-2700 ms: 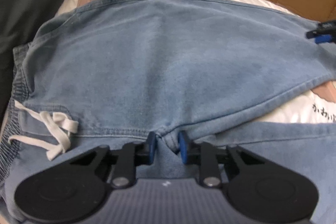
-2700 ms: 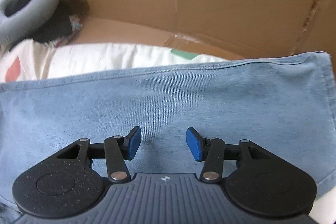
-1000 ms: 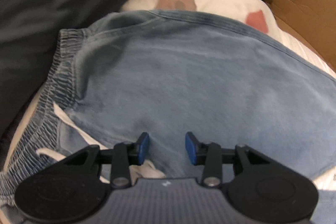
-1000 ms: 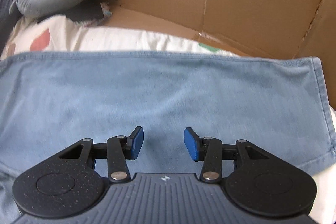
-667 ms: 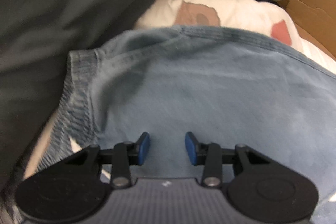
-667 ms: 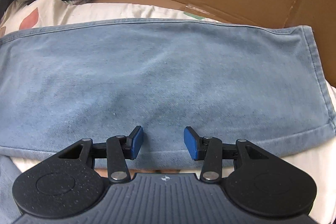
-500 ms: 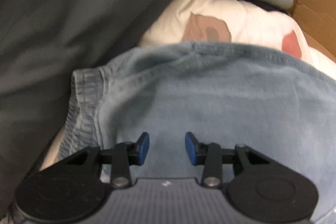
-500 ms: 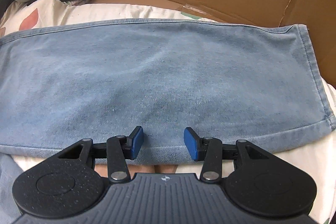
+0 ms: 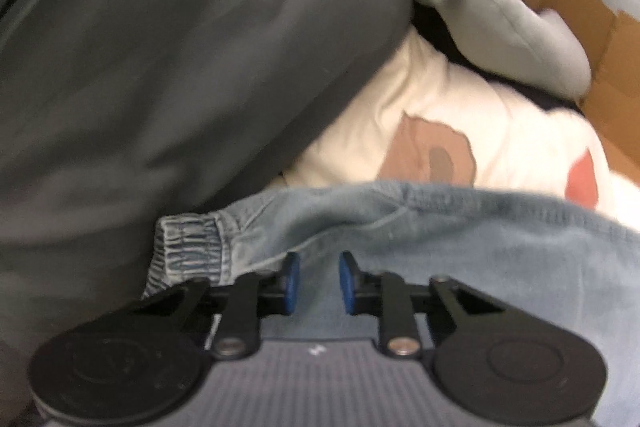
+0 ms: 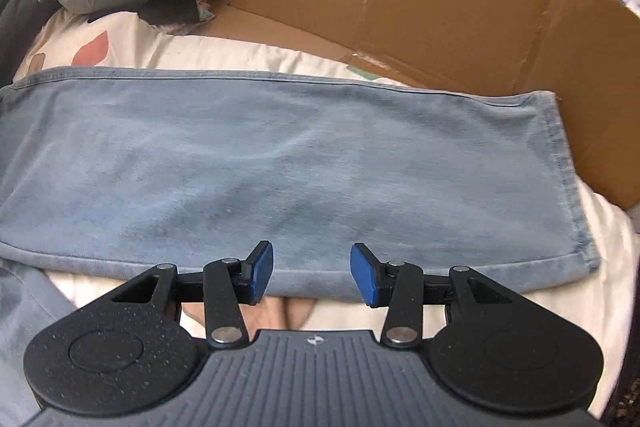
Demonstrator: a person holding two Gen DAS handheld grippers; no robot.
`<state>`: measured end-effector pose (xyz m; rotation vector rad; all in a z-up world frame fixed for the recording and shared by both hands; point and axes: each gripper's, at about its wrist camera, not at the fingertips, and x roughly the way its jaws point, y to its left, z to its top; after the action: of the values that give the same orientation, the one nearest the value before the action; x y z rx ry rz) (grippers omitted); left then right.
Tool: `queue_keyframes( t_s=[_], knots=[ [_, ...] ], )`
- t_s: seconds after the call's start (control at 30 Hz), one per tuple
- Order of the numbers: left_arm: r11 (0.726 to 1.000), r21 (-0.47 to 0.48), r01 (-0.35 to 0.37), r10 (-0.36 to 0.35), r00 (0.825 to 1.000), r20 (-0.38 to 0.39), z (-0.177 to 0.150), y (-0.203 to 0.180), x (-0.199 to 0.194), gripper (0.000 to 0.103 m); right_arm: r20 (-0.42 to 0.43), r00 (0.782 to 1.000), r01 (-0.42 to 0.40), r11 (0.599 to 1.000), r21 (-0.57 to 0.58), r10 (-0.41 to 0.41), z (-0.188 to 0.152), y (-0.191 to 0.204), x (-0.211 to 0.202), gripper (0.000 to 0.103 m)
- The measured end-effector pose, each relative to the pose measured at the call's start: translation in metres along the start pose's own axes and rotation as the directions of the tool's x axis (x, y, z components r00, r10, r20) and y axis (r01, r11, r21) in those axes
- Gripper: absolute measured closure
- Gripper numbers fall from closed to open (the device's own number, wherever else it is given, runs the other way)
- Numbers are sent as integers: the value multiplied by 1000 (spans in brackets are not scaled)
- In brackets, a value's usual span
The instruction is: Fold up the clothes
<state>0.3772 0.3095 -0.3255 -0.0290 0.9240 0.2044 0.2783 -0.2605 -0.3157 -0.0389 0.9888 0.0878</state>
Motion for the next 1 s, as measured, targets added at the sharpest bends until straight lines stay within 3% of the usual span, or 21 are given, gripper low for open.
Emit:
queue_keyframes(
  t_s=[0.23, 0.33, 0.5, 0.8, 0.9, 1.0],
  knots=[
    [999, -30, -12, 11, 999, -49, 11, 8, 38, 88, -36, 998, 45, 998, 38, -44, -18, -20, -7, 53],
    [999, -53, -11, 6, 996, -84, 12, 12, 57, 95, -59, 997, 61, 997, 44, -58, -27, -26, -6, 53],
    [996, -82, -21, 13, 996, -89, 14, 14, 72, 100, -86, 994, 73, 997, 39, -69, -38, -30, -2, 53],
    [999, 51, -8, 14, 994, -111, 33, 11, 25, 94, -62, 997, 47, 998, 40, -45, -35, -28, -8, 53],
    [999, 51, -5, 10, 995, -103, 29, 15, 6, 94, -56, 997, 46, 998, 44, -44, -35, -29, -11, 53],
    [998, 53, -17, 24, 991, -129, 22, 17, 13, 94, -53, 998, 49, 997, 54, -46, -35, -32, -15, 53]
  ],
)
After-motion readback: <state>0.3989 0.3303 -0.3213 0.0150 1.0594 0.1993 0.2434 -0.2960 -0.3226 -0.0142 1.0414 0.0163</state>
